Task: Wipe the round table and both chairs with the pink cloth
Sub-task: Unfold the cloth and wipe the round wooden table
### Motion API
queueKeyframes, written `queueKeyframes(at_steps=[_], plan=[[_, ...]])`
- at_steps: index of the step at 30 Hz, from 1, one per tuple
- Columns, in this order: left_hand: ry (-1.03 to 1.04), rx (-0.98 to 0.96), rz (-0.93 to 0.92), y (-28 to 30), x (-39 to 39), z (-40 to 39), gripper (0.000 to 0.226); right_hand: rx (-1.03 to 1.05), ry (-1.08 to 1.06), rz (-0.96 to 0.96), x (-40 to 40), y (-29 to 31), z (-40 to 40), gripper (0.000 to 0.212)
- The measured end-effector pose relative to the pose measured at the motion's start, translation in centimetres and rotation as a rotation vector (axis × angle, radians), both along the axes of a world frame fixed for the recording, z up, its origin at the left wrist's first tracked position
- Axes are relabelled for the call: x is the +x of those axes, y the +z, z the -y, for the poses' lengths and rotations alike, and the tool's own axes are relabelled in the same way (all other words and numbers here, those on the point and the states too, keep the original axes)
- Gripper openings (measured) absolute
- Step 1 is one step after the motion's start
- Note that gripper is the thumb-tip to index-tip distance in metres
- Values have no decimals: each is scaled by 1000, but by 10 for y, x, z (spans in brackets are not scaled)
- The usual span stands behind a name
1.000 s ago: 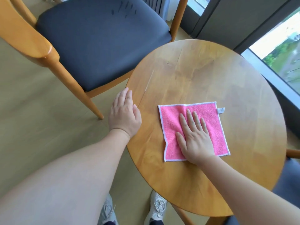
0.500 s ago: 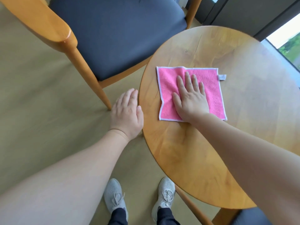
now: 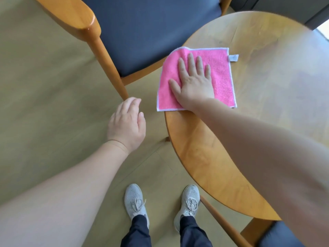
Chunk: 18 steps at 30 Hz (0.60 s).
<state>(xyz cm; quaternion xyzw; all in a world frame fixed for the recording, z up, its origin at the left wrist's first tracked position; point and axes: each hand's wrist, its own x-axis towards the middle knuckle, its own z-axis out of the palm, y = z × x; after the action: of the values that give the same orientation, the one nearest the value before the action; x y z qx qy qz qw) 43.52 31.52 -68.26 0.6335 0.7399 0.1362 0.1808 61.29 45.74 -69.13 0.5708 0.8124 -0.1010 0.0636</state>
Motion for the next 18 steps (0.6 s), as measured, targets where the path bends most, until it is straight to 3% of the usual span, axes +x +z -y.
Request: queueKeyframes(at_steps=[10, 15, 18], plan=[[-16, -27, 12, 19, 8, 23, 51, -47, 120, -20, 38, 7, 111, 73], [-107, -2, 30, 30, 32, 24, 49, -92, 173, -7, 82, 13, 163, 74], [-195, 3, 29, 40, 49, 25, 48, -137, 315, 22, 119, 17, 189, 73]])
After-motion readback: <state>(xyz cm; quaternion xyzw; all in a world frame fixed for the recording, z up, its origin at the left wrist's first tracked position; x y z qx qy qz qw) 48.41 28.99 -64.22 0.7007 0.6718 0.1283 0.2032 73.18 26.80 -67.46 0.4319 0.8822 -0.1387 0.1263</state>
